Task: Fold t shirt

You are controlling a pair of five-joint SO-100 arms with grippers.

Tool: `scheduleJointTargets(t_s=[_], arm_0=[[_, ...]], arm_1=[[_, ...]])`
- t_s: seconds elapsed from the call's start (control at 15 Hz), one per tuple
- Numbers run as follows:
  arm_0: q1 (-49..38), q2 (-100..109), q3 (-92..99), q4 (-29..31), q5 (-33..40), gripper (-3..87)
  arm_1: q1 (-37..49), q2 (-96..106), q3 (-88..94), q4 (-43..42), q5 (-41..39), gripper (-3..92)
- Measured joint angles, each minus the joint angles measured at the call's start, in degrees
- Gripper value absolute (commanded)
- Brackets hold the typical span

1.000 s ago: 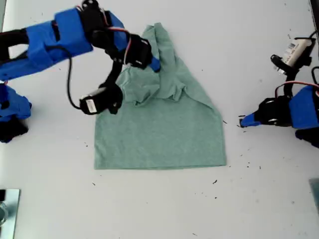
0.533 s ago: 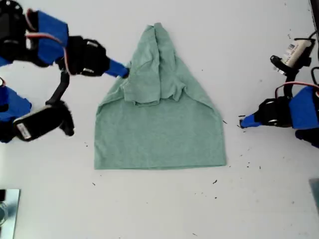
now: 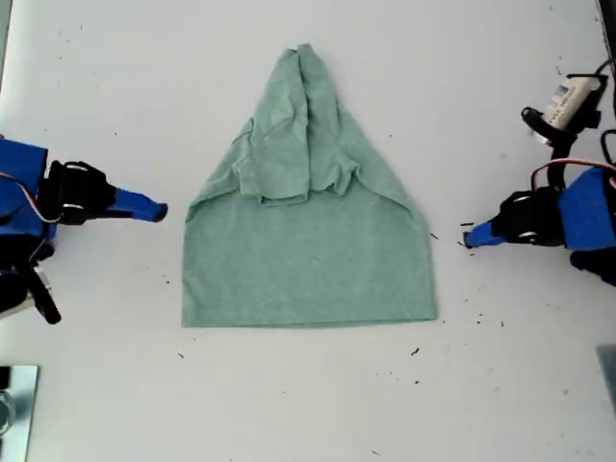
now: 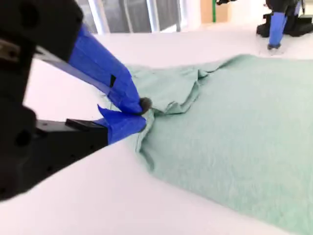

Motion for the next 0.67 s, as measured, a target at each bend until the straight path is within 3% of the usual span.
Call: scheduleJointTargets(t_s=[0.2, 0.67], arm_0=[[0.26, 2.20, 0.62, 0.00, 0.00, -0.3], [1.76, 3.43, 1.23, 0.00, 0.00, -0.3]], arm_1=[[-2.72, -2.37, -8.70, 3.60, -0.09, 25.5], [-8.53, -64.69, -56.60, 8.44, -2.37, 26.9]])
